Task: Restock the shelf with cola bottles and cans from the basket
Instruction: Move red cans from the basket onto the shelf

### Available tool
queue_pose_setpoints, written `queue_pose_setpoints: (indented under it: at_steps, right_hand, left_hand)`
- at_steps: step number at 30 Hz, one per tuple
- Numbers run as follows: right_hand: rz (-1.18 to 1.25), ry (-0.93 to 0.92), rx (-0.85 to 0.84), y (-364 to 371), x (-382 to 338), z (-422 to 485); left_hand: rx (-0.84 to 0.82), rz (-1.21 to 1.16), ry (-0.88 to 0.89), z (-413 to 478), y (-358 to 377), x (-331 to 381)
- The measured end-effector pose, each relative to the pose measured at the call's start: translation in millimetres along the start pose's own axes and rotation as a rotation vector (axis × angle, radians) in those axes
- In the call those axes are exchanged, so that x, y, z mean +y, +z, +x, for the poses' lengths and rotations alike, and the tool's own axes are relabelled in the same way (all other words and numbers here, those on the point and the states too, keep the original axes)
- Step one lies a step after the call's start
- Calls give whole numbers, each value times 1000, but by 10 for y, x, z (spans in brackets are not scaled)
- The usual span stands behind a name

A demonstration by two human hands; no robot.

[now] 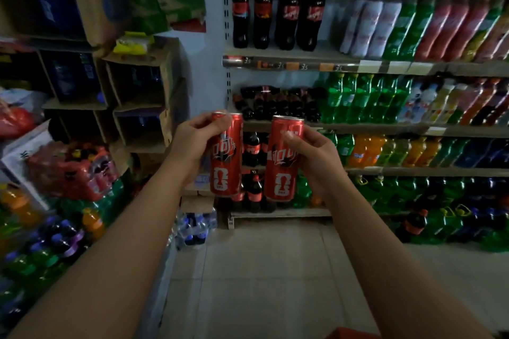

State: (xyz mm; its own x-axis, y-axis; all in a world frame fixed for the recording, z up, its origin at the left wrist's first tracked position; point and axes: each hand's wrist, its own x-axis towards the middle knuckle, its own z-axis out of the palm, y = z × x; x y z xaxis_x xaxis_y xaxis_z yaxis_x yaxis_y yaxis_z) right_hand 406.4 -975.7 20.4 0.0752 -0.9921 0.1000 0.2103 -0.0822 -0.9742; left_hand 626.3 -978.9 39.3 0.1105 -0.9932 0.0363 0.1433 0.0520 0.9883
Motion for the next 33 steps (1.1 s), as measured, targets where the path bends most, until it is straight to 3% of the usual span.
queue_pose_setpoints:
  at_steps: [11,26,33]
  right_hand:
    - [-24,-47,-28,-123,69,1925]
    - [-62,-167,-32,249,-166,4380]
    - [-54,-307,-25,264,-453,4949]
  left_hand:
    - [-31,-13,59,1916,146,-14]
    - [-289,-6,232,4503,11,562]
    - [-215,-82,306,5102,135,782]
